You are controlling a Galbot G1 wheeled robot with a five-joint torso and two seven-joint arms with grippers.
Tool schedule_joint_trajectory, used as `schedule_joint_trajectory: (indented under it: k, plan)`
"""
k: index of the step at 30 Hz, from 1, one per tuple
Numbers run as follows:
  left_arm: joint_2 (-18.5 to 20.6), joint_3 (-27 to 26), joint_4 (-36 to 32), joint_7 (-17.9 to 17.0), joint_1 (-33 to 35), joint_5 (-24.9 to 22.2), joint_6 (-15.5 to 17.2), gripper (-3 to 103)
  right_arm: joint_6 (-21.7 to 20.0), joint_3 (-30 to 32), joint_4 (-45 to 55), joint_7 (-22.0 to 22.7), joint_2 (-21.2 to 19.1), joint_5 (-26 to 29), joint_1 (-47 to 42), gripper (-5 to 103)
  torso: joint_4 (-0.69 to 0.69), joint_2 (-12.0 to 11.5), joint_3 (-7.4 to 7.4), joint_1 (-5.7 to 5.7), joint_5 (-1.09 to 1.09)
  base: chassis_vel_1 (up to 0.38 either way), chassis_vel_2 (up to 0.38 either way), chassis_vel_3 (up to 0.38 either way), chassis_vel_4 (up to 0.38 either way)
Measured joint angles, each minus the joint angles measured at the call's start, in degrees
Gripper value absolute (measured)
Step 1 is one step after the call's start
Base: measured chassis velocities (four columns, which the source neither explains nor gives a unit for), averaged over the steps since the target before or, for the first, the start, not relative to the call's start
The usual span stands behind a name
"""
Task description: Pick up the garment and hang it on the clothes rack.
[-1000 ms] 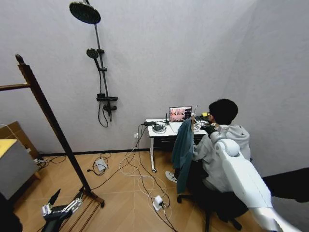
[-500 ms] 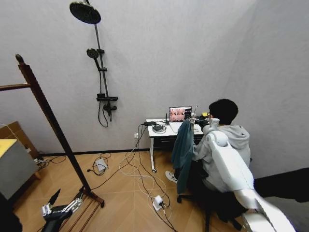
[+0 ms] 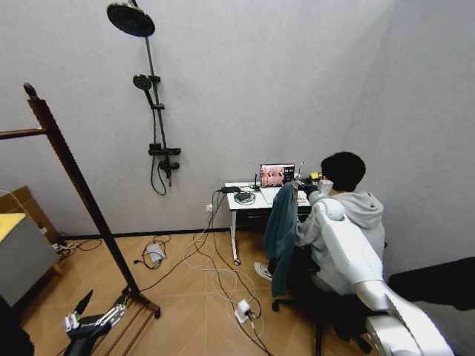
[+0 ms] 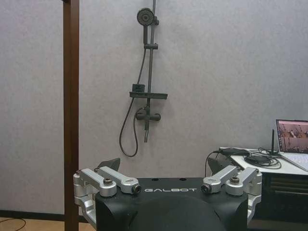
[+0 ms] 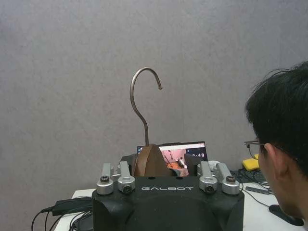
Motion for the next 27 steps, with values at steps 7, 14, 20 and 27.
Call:
schedule_joint_trajectory:
  k: [7,14,20,27]
  plan:
    - [0.0,0.0,0.0,0.0,0.0,0.0,0.0,100,0.0,0.2,0.3,0.0,-0.4,0.1,-0.5,31,-0.01,0.0,0.0,0.0,0.0,0.0,0.0,0.0,0.0]
    - [0.0,0.0,0.0,0.0,0.0,0.0,0.0,100,0.0,0.1,0.7,0.5,-1.0,0.3,-0.3,10,-0.03,0.0,0.0,0.0,0.0,0.0,0.0,0.0,0.0]
    - [0.0,0.0,0.0,0.0,0.0,0.0,0.0,100,-0.3,0.1,3.4,1.7,-2.2,1.5,-1.1,9,0.01,0.0,0.0,0.0,0.01,0.0,0.0,0.0,0.0]
    - [0.0,0.0,0.0,0.0,0.0,0.0,0.0,100,-1.5,-0.9,13.2,4.2,-4.6,5.2,-4.8,9,0.0,0.0,-0.01,0.0,0.0,0.0,0.0,0.0,0.0]
